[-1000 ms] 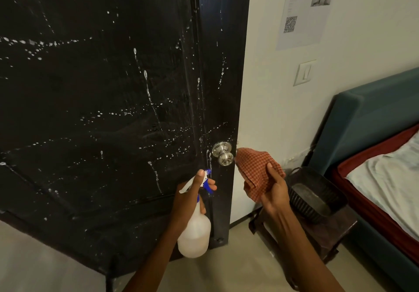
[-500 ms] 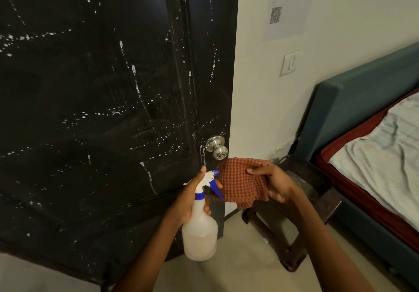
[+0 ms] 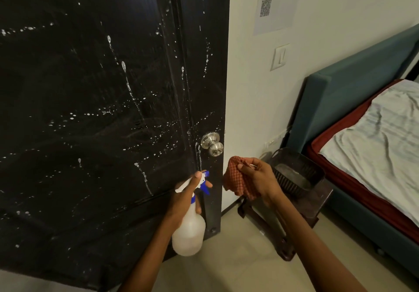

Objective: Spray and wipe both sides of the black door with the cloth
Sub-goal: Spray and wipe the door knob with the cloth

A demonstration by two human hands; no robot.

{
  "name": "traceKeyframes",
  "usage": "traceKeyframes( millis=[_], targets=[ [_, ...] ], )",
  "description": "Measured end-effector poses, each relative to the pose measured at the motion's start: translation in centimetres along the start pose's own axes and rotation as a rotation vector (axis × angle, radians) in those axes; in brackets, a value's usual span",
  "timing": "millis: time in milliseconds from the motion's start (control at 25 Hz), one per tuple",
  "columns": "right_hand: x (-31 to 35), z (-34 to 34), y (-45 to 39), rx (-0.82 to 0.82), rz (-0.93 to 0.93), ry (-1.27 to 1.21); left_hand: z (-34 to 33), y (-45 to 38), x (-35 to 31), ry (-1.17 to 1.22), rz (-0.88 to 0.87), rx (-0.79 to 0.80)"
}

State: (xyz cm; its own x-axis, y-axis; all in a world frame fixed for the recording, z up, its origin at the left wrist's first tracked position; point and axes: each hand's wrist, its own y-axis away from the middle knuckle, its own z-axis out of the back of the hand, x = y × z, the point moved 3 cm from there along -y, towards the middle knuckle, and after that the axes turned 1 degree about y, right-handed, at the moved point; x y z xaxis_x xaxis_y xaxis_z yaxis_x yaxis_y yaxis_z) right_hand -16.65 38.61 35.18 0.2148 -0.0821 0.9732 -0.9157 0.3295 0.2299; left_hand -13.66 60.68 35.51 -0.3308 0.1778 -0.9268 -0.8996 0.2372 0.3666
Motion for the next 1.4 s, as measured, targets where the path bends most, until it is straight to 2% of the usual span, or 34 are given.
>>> traceKeyframes(
  millis=[120, 280, 400, 560, 680, 760, 1040, 1120, 1240, 1400],
  targets=[
    [-1.0, -1.1, -0.1, -0.128, -0.014, -0.114, -1.8, 1.5, 0.5, -0.100, -0.186, 0.068],
    [-1.3, -2.4, -0.2, -0.208, -0.041, -0.217, -4.1, 2.5, 1.2, -0.067, -0.166, 0.133],
    [-1.3, -3.0, -0.1, -0.262, -0.040, -0.270, -4.7, 3.1, 0.7, -0.015, -0.128, 0.092],
    [-0.8, -3.4, 0.5, -0.153, -0.046, -0.232, -3.9, 2.4, 1.2, 0.048, -0.021, -0.002],
    [-0.2, -2.8, 0.9, -0.016, -0.008, -0.212, -3.4, 1.9, 1.5, 0.139, -0.005, -0.068],
    [0.1, -1.6, 0.8, 0.012, 0.062, -0.098, -2.8, 1.8, 1.5, 0.214, 0.000, -0.091],
    [2.1, 3.7, -1.0, -0.064, 0.370, 0.604, 0.5, 1.9, -0.5, 0.236, 0.024, -0.158],
    [2.1, 4.7, -1.6, -0.085, 0.359, 0.661, 0.9, 2.0, -0.7, 0.237, 0.044, -0.128],
    [1.4, 5.5, -2.3, -0.136, 0.255, 0.551, 1.5, 1.9, -0.7, 0.229, 0.041, -0.133],
    [-0.4, 5.3, -2.6, -0.112, 0.085, 0.200, 2.1, 1.5, 0.0, 0.276, 0.152, -0.070]
  ],
)
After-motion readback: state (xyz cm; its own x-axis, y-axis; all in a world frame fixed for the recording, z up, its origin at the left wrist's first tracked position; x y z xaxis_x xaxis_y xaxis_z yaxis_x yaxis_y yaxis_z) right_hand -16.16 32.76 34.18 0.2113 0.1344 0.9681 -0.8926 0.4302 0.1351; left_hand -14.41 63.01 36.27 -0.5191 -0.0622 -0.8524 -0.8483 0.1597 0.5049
